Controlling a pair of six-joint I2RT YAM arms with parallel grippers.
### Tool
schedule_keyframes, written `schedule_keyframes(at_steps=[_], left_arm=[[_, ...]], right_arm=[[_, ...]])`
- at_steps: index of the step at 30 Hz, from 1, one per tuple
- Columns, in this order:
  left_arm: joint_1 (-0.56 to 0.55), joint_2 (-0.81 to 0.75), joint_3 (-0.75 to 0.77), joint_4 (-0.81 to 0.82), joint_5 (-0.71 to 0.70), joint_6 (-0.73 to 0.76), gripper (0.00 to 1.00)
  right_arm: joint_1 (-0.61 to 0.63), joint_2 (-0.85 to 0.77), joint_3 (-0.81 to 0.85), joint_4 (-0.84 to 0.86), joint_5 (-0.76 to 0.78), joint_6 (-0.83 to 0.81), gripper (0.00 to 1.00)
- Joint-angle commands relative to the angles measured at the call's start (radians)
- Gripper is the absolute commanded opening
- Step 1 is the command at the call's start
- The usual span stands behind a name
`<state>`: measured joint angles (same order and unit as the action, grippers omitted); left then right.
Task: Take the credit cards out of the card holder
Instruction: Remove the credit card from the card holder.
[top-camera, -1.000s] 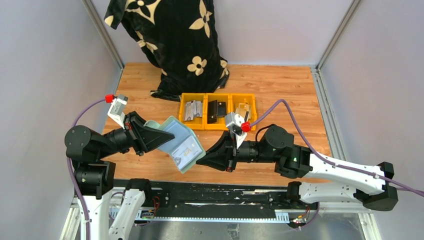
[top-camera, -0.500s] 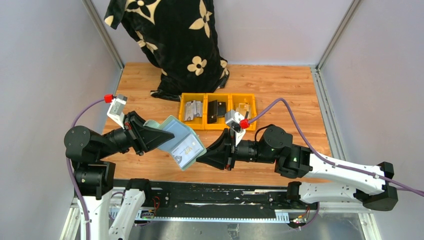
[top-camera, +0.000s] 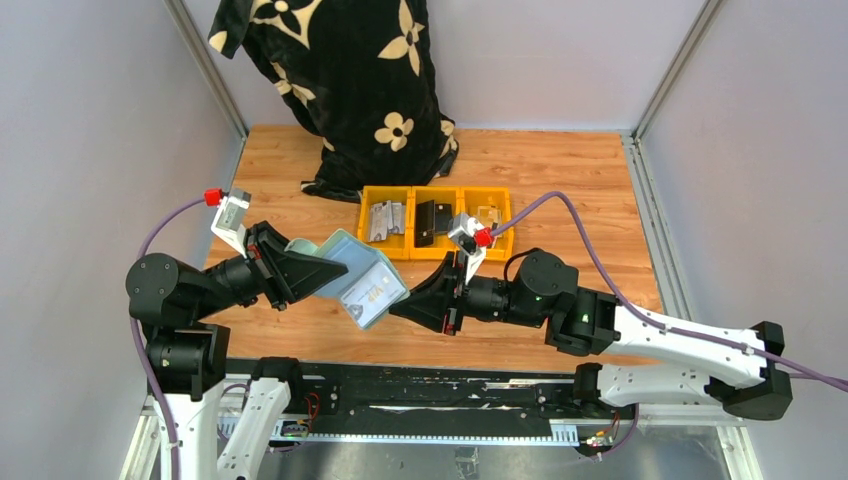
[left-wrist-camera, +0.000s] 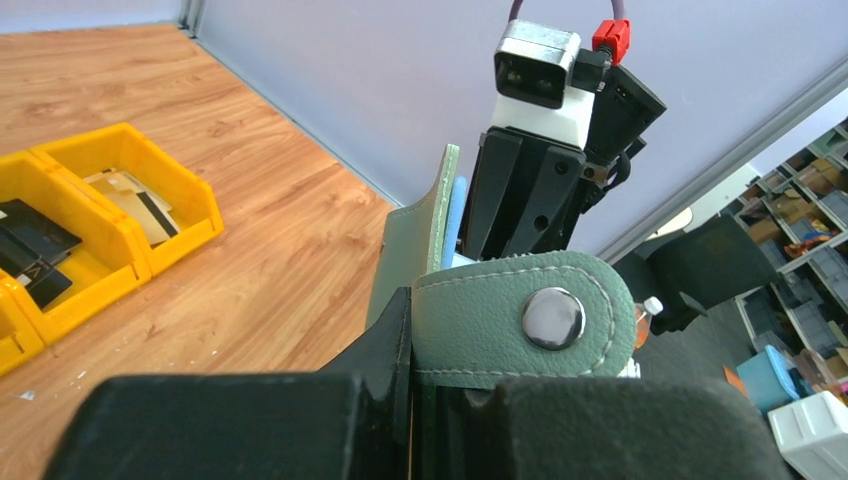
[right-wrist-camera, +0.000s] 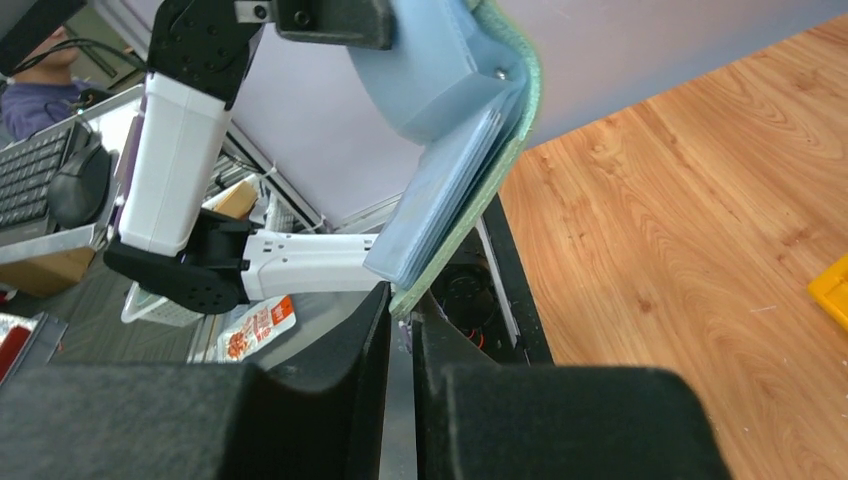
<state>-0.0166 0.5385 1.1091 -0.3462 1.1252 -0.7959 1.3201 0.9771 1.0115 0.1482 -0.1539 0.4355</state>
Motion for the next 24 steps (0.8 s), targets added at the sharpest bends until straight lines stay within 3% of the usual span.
schedule_keyframes(at_steps=[1,12,16,22,24], left_arm=[[0.000,-0.016,0.028,0.010,0.013,-0.002,0.00],[0.000,-0.029,0.037,0.007,0.026,0.013,0.00],[0.000,-0.031,0.038,0.003,0.025,0.018,0.00],[0.000,-0.031,0.038,-0.005,0.025,0.034,0.00],[0.000,-0.035,0.039,-0.005,0.028,0.046,0.00]], right_arm=[[0.011,0.015,0.049,0.021,0.111,0.067,0.15],[0.011,0.057,0.060,0.072,0.199,0.152,0.26],[0.011,0.052,0.042,0.090,0.233,0.189,0.37],[0.011,0.078,0.063,0.138,0.038,0.160,0.58],[0.014,0.084,0.066,0.155,-0.027,0.138,0.60]])
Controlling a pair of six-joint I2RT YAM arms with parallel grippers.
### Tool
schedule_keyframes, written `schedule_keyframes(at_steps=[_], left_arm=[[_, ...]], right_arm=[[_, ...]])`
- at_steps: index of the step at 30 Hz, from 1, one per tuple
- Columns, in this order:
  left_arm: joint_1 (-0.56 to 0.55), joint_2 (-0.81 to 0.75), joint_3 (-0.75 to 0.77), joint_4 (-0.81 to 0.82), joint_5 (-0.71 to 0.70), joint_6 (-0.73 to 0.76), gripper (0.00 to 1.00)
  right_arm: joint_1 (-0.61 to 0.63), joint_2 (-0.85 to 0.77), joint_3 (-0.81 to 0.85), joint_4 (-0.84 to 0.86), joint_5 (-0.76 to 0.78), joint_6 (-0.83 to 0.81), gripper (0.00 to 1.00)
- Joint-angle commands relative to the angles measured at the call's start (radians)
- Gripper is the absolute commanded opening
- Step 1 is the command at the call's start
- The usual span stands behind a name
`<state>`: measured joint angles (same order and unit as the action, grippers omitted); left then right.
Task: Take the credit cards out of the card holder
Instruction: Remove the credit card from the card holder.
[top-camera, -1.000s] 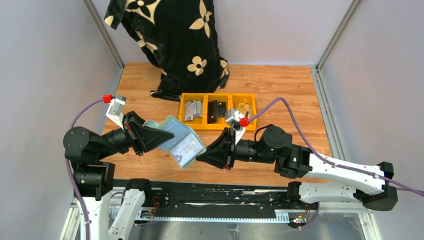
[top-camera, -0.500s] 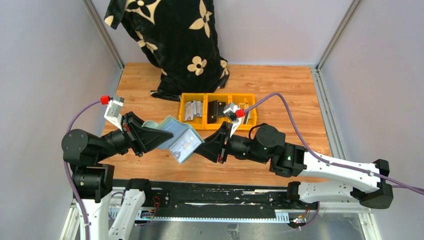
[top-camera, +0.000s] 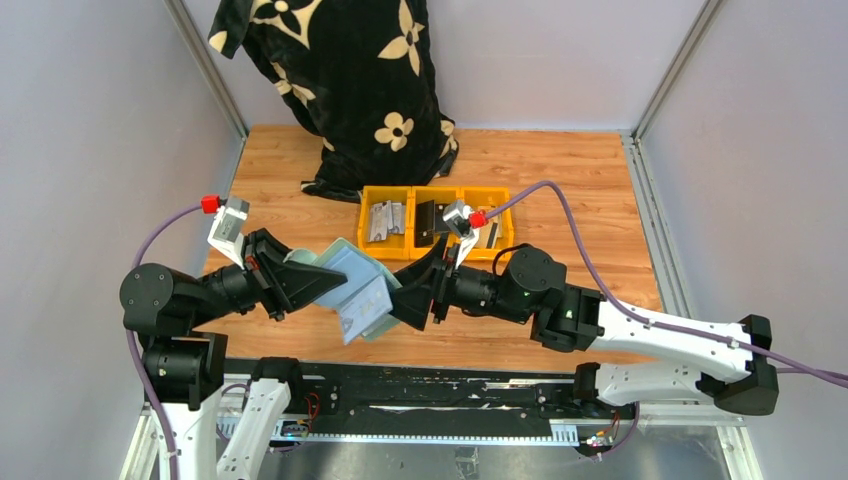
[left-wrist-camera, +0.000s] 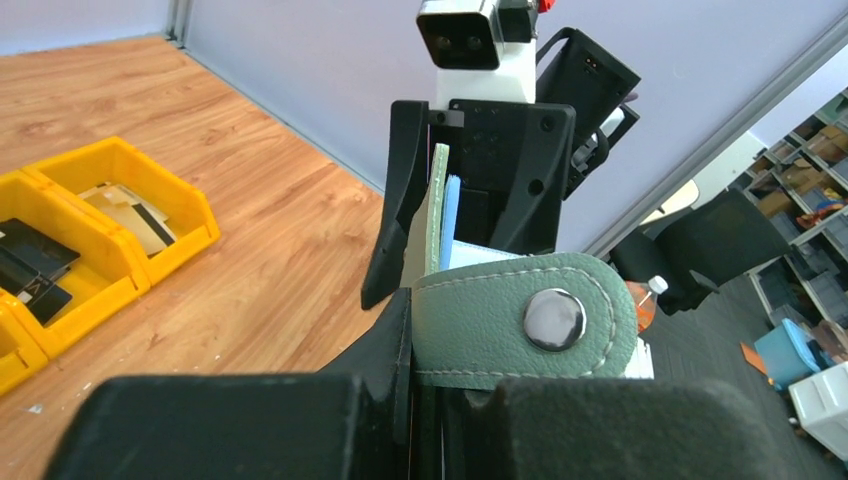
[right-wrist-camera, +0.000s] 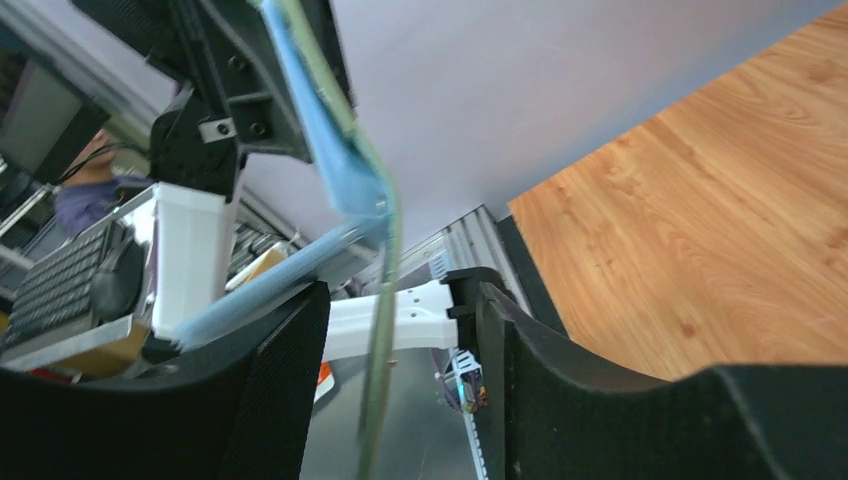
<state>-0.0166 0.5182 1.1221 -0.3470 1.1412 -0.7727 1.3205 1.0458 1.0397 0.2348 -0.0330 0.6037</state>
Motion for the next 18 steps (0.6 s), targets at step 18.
schedule_keyframes(at_steps=[18], left_arm=[[0.000,-0.035,-0.023,-0.010,0.025,0.055,0.00]], right_arm=[[0.073,0.032,0.066,0.105,-0.107,-0.132,0.58]])
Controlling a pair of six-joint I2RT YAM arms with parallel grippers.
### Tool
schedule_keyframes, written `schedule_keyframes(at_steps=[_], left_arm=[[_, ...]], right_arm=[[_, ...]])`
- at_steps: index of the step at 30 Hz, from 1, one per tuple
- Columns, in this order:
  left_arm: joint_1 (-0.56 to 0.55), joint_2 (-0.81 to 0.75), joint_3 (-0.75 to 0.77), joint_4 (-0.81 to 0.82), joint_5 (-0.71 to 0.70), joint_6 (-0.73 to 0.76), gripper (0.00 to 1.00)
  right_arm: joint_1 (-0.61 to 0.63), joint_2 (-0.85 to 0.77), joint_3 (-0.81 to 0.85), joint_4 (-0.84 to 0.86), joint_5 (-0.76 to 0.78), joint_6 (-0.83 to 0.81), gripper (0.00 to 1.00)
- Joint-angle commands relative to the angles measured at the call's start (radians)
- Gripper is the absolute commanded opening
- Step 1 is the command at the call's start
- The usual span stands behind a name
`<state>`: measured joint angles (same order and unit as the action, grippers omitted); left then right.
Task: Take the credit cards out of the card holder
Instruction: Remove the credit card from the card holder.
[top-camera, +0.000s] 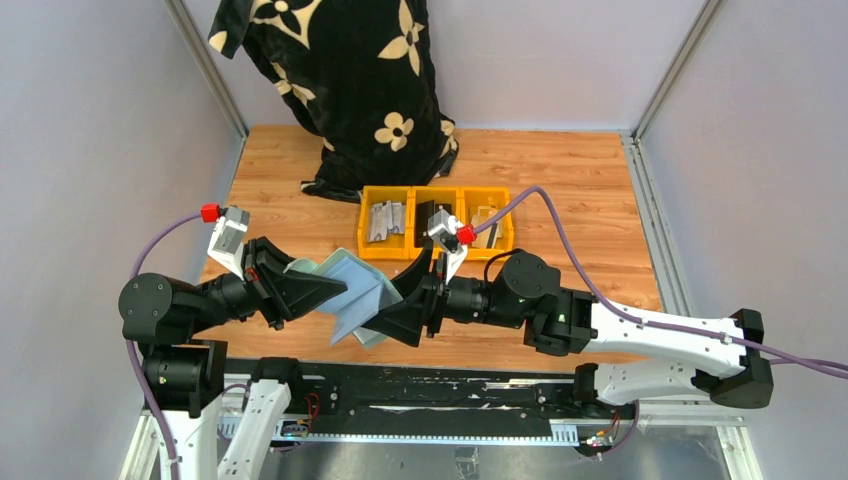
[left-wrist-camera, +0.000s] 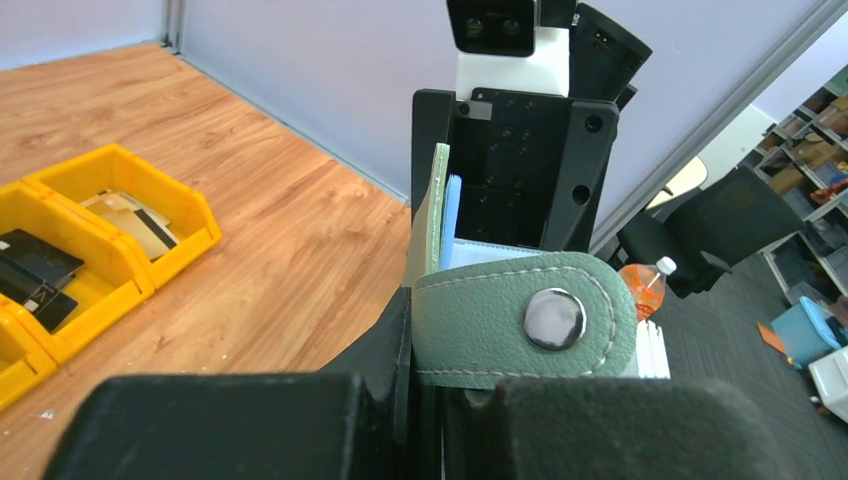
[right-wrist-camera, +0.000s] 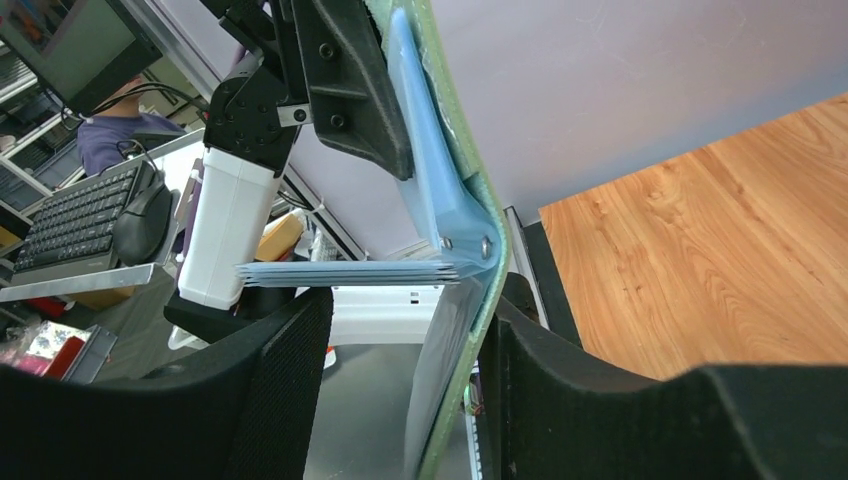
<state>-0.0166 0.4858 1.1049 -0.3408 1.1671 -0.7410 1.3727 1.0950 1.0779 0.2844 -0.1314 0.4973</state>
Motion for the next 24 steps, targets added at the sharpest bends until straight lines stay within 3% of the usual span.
schedule_keyframes(at_steps=[1,10,15,18,22,24], left_arm=[[0.000,-0.004,-0.008,-0.009,-0.001,0.016,0.00],[0.000,-0.021,-0.006,0.010,0.010,-0.010,0.00],[0.000,-0.034,-0.001,0.009,0.021,-0.017,0.00],[0.000,-0.038,-0.008,0.009,0.031,-0.026,0.00],[0.000,-0.049,-0.024,-0.004,0.038,-0.038,0.23],[0.000,-0.057,-0.045,-0.006,0.044,-0.049,0.35]], right_arm=[[0.023,-0.014,0.032,0.055,0.001,-0.024,0.57],[0.023,0.036,0.095,0.034,0.118,-0.007,0.35],[0.024,0.037,0.066,0.100,0.130,0.004,0.28],[0.023,0.039,0.063,0.113,0.126,0.011,0.17],[0.023,0.037,0.052,0.137,0.131,0.032,0.02],[0.023,0.037,0.057,0.121,0.130,0.042,0.00]])
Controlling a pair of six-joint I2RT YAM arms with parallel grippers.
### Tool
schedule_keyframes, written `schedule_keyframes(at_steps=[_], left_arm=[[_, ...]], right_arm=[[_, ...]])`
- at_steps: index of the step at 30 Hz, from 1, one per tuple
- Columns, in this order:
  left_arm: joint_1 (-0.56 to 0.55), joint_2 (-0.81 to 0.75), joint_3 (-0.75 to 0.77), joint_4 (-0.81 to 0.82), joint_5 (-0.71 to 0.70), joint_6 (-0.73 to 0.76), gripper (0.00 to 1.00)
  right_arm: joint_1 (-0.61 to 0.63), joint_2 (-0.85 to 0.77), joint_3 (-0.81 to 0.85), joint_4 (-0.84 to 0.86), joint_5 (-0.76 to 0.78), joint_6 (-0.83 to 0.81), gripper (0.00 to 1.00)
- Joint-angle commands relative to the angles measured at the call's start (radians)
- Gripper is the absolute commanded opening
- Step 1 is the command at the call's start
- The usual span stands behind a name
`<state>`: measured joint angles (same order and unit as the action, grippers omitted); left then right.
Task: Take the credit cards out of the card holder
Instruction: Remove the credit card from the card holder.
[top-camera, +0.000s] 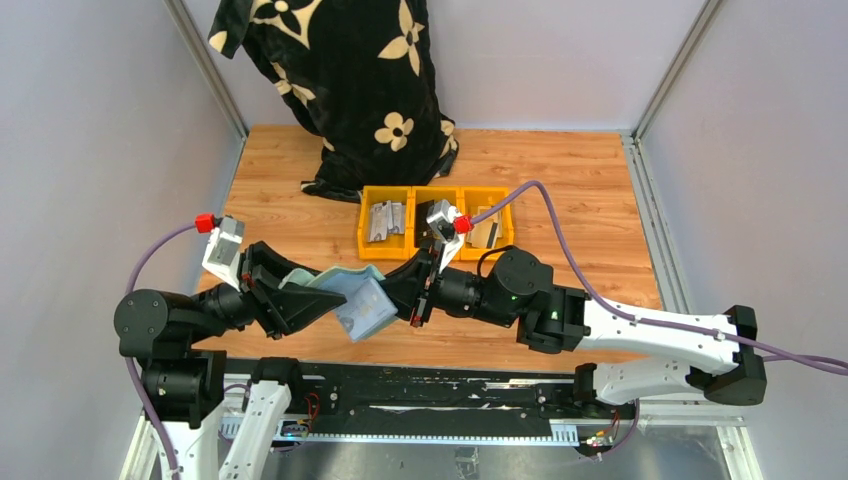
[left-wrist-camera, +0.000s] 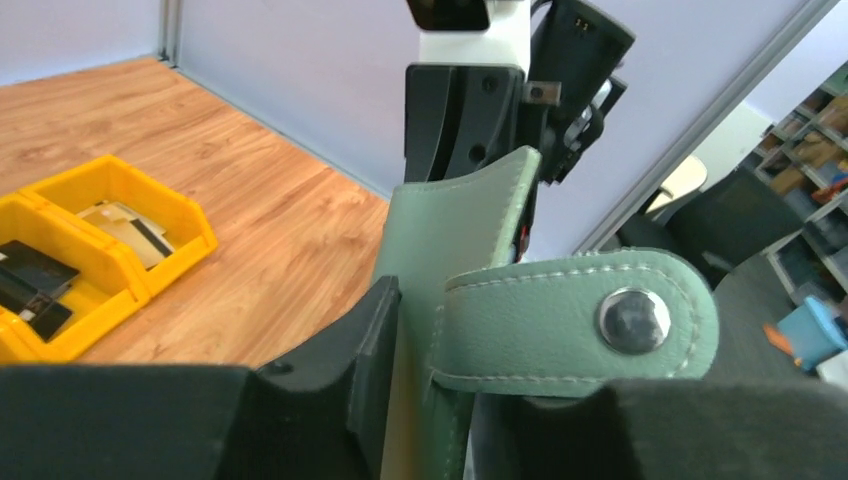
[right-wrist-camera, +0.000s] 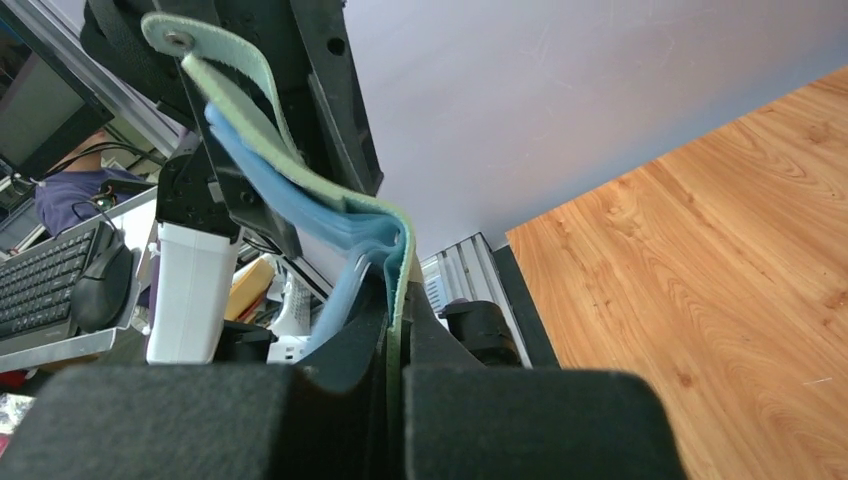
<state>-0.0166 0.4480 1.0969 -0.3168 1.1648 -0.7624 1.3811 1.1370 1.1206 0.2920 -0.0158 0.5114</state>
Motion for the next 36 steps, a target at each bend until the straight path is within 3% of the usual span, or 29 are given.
schedule_keyframes(at_steps=[1,6,14,18,21,31,36], left_arm=[[0.000,-0.020,-0.043,-0.038,0.049,-0.022,0.40],[0.000,-0.037,-0.046,-0.094,0.019,0.058,0.53],[0.000,-0.123,-0.021,-0.215,-0.163,0.491,0.75],[0.001,-0.171,-0.035,-0.257,-0.236,0.654,0.78],[0.001,-0.176,-0.036,-0.298,-0.263,0.756,0.86],[0.001,-0.183,-0.078,-0.307,-0.246,0.823,0.98],[0.001,-0.180,-0.053,-0.329,-0.270,0.874,0.89]], right_arm=[[0.015,-0.005,0.017,0.104,0.053,0.032,0.00],[0.014,0.015,0.077,-0.017,0.115,0.062,0.00],[0.030,0.162,0.289,-0.326,0.273,0.103,0.00],[0.060,0.210,0.355,-0.379,0.345,0.086,0.00],[0.074,0.232,0.396,-0.401,0.394,0.075,0.00],[0.132,0.338,0.561,-0.487,0.540,0.016,0.00],[0.155,0.348,0.572,-0.491,0.577,-0.014,0.00]])
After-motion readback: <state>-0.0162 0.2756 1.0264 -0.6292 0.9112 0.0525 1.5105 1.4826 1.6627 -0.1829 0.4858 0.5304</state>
